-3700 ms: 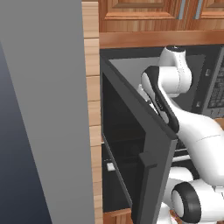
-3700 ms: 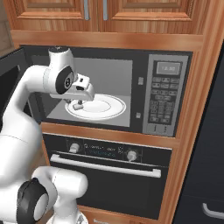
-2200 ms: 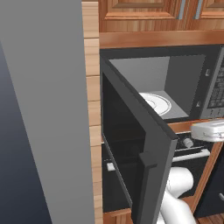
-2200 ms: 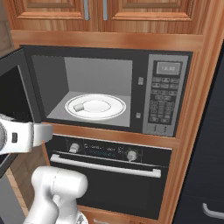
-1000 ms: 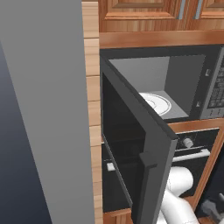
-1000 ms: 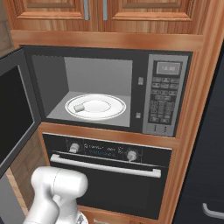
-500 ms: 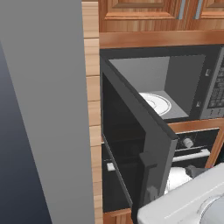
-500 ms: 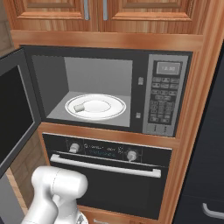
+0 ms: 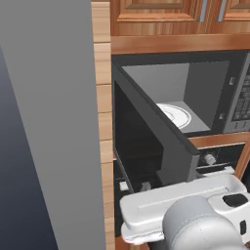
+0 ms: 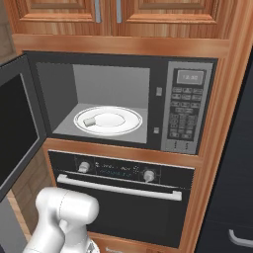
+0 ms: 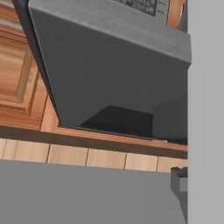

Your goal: Close the microwave door.

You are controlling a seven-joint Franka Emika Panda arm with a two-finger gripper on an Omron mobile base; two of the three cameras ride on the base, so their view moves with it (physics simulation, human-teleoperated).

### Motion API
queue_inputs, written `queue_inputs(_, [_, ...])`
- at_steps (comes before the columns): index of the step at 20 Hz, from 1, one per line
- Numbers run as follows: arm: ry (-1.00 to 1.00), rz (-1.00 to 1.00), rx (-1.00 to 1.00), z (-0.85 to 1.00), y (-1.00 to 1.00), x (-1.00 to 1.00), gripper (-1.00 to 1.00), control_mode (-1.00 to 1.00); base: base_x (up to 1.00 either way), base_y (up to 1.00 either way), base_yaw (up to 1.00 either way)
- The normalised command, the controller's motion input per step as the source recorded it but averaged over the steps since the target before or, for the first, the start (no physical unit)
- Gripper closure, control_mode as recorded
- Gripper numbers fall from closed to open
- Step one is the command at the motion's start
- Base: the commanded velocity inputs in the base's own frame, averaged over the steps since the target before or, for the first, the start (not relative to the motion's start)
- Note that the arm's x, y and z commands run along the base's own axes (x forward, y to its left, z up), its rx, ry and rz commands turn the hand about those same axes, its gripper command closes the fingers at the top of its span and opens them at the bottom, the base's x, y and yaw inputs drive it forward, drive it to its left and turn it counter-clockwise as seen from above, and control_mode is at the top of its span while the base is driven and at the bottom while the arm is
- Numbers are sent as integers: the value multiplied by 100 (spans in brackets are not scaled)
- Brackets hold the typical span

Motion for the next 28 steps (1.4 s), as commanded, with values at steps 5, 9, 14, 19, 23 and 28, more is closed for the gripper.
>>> queue_inputs(5, [-4, -25, -4, -18, -4, 71, -100, -100, 0, 0, 0])
queue_inputs(9, [0, -28, -2, -2, -43, 62, -100, -100, 0, 0, 0])
queue_inputs(14, [1, -25, 0, 0, -85, 22, -100, -100, 0, 0, 0])
queue_inputs(19, [3, -16, 0, 0, -98, 8, -100, -100, 0, 0, 0])
queue_inputs(23, [0, -13, 0, 0, -100, 24, -100, -100, 0, 0, 0])
queue_inputs(28, [2, -13, 0, -7, -95, 51, -100, -100, 0, 0, 0])
